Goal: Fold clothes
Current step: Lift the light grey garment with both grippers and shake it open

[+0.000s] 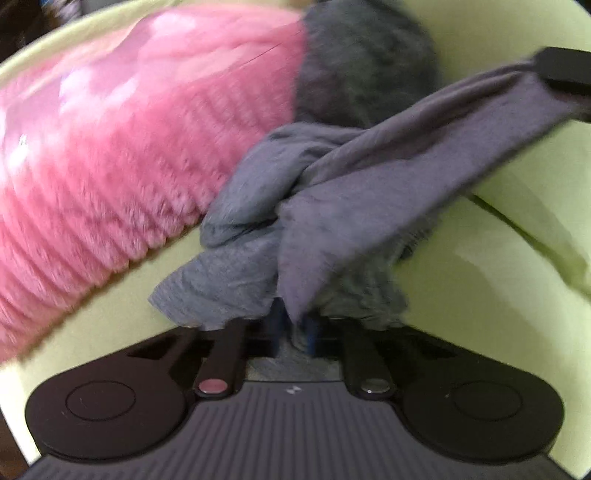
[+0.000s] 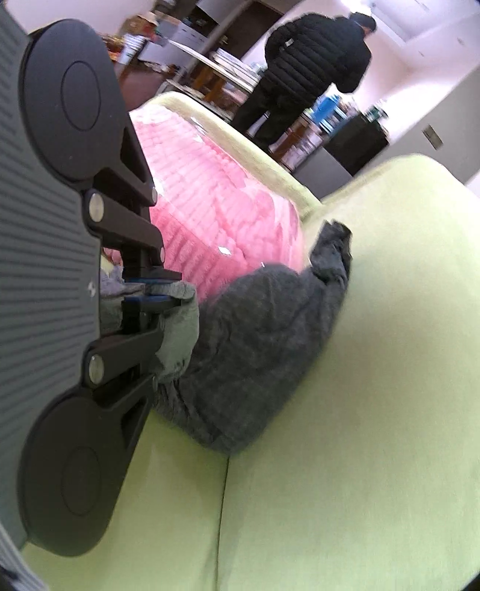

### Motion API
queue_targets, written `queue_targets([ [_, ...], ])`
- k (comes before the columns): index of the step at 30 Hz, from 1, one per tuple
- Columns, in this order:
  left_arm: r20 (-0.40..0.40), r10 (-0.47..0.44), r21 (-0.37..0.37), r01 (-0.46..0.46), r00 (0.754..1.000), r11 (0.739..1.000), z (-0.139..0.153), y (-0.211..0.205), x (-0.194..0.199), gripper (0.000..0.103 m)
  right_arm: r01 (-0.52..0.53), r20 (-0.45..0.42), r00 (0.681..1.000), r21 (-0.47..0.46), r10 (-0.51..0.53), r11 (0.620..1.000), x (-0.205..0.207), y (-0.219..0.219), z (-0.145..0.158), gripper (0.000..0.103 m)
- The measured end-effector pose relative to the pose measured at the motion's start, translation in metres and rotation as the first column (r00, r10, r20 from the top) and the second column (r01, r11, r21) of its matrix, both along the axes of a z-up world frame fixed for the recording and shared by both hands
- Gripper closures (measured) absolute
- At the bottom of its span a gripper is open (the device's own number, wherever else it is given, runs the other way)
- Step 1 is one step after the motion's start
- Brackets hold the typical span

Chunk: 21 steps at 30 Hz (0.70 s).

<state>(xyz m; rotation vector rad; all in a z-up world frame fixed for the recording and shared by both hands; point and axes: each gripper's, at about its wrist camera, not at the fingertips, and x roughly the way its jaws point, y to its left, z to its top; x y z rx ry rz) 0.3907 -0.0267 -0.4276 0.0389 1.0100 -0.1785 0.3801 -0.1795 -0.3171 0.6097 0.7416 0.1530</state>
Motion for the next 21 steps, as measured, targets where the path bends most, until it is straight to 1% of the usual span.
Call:
queue_targets([
  [3,0.041,-0.082,0.054,0.080,0.996,0.995,0.019,-0.002,-0.013,0.098,0.032,0.011,0.999,0.007,-0.032,0.999,-0.012,-0.007,0.006,0.098],
  [5,0.054,-0.124,0.072,0.120,0.991,0.990,0.032,-0.003,-0.023,0.099,0.052,0.019,0.998,0.012,-0.053,0.999,-0.022,-0.012,0.012,0.098],
  [7,0.049,-0.172,0.100,0.167,0.984,0.981,0.049,-0.005,-0.035,0.099,0.069,0.025,0.997,0.022,-0.070,0.997,-0.034,-0.018,0.020,0.098],
  [9,0.036,-0.240,0.146,0.232,0.970,0.962,0.074,-0.009,-0.053,0.098,0.078,0.031,0.996,0.024,-0.079,0.997,-0.046,-0.024,0.031,0.098],
  [12,0.016,-0.291,0.180,0.283,0.957,0.942,0.106,-0.012,-0.077,0.098,0.068,0.047,0.996,0.025,-0.069,0.997,-0.066,-0.032,0.054,0.098],
  [14,-0.003,-0.314,0.201,0.308,0.950,0.930,0.137,-0.015,-0.101,0.098,0.047,0.056,0.997,0.028,-0.048,0.999,-0.077,-0.035,0.072,0.098],
  [16,-0.007,-0.320,0.209,0.314,0.947,0.926,0.163,-0.017,-0.119,0.098,0.020,0.066,0.998,0.030,-0.022,0.999,-0.088,-0.038,0.092,0.098],
  [18,0.005,-0.319,0.219,0.310,0.948,0.925,0.192,-0.019,-0.140,0.098,-0.012,0.082,0.997,0.027,0.010,1.000,-0.098,-0.038,0.112,0.098],
  [19,0.012,-0.321,0.222,0.311,0.947,0.924,0.203,-0.019,-0.151,0.098,-0.028,0.090,0.996,0.025,0.026,0.999,-0.103,-0.038,0.122,0.098],
  [21,0.018,-0.320,0.220,0.309,0.947,0.925,0.216,-0.017,-0.161,0.098,-0.060,0.100,0.993,0.014,0.058,0.998,-0.110,-0.038,0.141,0.098],
])
